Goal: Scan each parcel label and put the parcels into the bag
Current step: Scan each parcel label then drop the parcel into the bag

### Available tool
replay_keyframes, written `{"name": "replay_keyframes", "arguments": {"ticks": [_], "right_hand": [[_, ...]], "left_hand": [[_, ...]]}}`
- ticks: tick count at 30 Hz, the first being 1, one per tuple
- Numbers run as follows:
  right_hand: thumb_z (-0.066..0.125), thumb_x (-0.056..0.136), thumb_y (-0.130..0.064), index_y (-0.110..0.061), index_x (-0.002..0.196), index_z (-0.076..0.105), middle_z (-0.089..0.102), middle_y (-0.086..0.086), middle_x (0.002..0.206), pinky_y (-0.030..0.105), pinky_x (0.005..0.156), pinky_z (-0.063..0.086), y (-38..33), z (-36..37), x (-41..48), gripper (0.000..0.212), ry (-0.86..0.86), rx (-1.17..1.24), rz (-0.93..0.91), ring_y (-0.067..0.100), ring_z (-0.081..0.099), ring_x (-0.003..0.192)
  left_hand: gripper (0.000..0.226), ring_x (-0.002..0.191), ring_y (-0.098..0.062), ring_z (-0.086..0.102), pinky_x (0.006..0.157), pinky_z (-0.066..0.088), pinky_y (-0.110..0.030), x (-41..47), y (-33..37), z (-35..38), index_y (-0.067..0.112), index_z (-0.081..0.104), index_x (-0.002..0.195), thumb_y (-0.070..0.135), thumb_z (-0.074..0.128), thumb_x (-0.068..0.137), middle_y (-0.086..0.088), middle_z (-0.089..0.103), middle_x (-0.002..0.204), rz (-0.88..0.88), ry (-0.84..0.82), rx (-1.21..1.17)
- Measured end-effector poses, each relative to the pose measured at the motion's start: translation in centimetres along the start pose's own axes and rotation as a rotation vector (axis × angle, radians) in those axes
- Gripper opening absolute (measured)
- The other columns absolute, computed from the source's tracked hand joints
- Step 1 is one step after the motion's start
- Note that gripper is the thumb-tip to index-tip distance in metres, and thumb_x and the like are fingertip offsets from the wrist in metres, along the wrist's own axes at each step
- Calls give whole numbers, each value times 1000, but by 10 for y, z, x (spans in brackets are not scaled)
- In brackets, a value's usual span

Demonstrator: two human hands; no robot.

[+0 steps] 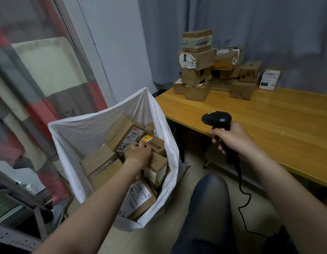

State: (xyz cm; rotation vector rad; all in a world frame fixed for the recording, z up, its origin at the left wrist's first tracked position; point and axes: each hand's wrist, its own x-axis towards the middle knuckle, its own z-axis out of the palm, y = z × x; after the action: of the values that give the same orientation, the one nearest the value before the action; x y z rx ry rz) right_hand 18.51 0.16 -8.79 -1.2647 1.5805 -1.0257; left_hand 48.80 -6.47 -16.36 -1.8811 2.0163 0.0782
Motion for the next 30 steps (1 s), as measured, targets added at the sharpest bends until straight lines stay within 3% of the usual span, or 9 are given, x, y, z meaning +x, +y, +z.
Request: {"name": "replay_keyframes", "arguments": {"ticks": [3,7,10,15,19,24,27,30], "right_hand": [[66,100,-21,-12,100,68,69,6,78,29,51,47,-1,-5,-1,9,5,9,0,16,57,57],[66,100,-21,-10,98,68,69,7,78,33,53,48,-5,-20,1,11,84,-24,-15,19,59,57],[67,98,-22,-7,96,69,70,9,78,36,56,50,-10,-37,7,15,173,-23,-34,21,60,55],[68,97,-27,-12,90,63,61,7,72,39,59,50,-36,-68,28,17,301,-8,-104,24,60,58],[67,98,-25,-21,89,55,56,4,70,38,60,50,-68,-88,51,15,359,13,-177,23,60,60],[66,98,-24,-14,103,58,58,5,68,31,49,49,-110,-108,86,13,399,33,-196,21,60,54],[65,98,-21,-15,99,58,56,4,64,36,54,52,-128,-113,108,10,394,39,-232,19,59,50],[65,97,-21,-15,101,58,61,8,74,43,63,56,-145,-116,136,10,410,-47,-291,24,64,62]], "left_hand": [[61,139,-46,32,102,45,-67,5,6,-15,25,44,142,23,71,87,-13,28,151,12,-112,25],[48,122,-35,56,98,53,-55,15,23,-43,28,60,131,39,69,85,-6,50,141,120,-129,8],[49,117,-33,58,98,52,-51,26,44,-74,26,57,133,41,67,87,-7,53,139,213,-13,-4],[58,128,-30,52,102,50,-49,47,80,-149,27,48,145,37,70,93,-4,48,145,329,241,-287],[59,129,-30,51,94,50,-40,66,101,-207,26,47,146,32,70,92,-4,50,146,384,443,-405],[59,132,-35,47,102,51,-51,98,109,-266,25,46,146,30,70,91,-7,50,146,391,541,-513],[60,131,-36,46,103,49,-51,122,111,-296,24,44,145,30,69,91,-7,47,147,390,565,-583],[63,136,-38,38,107,44,-50,153,112,-327,22,39,147,32,70,93,-10,39,151,370,575,-640]]}}
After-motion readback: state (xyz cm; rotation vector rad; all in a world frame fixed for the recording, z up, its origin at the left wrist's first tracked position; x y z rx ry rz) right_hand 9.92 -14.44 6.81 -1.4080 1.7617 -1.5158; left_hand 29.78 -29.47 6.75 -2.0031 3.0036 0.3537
